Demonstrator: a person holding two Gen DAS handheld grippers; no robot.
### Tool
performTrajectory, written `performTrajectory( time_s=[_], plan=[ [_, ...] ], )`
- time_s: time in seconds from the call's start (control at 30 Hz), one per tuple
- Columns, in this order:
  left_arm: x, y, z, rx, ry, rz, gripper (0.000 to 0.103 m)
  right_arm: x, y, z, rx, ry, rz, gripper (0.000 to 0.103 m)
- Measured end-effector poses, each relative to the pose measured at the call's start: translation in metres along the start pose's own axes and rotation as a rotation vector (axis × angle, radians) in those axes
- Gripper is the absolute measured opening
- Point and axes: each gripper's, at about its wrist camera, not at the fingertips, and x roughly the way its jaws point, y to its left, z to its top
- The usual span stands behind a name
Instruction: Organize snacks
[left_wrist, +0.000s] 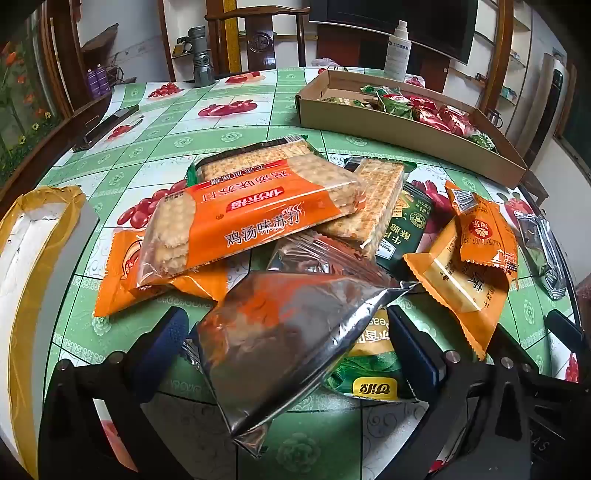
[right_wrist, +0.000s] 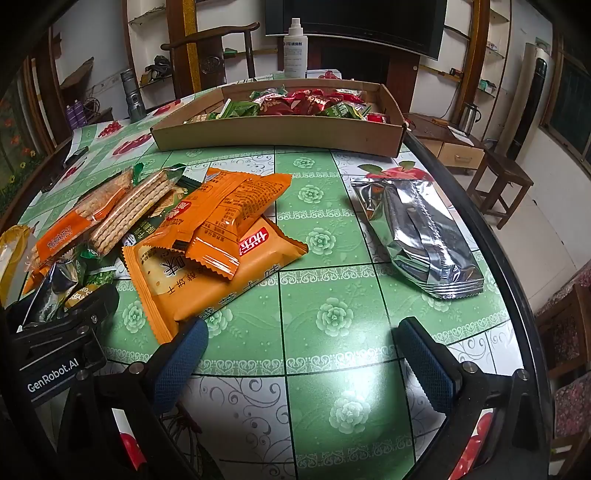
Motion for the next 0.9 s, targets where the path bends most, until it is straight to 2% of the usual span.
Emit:
performTrajectory(
  time_s=[0.33, 0.6, 0.77, 0.87, 0.9],
  plan=[
    [0.000, 0.005, 0.001, -0.012, 0.000, 0.009, 0.103, 0.001, 0.001, 0.002, 0.048, 0.000, -0.025, 0.103],
    [0.001, 0.004, 0.002, 0.044, 0.046, -0.031, 0.103, 0.000, 0.001, 0.002, 0.047, -0.001, -0.026, 0.103],
    [-0.003, 0.004, -0.003, 0.073, 0.048, -0.049, 0.103, 0.003, 0.003, 0.004, 0.046, -0.001, -0.026, 0.103],
    [-0.010, 0.006, -0.009, 0.081, 0.044, -0.089, 0.103, 0.005, 0.005, 0.005, 0.048, -0.001, -0.020, 0.103],
    [-0.014, 0.010, -0.012, 0.071, 0.035, -0.138, 0.103, 0.006, 0.006, 0.006, 0.049, -0.002, -0.018, 0.103]
  ],
)
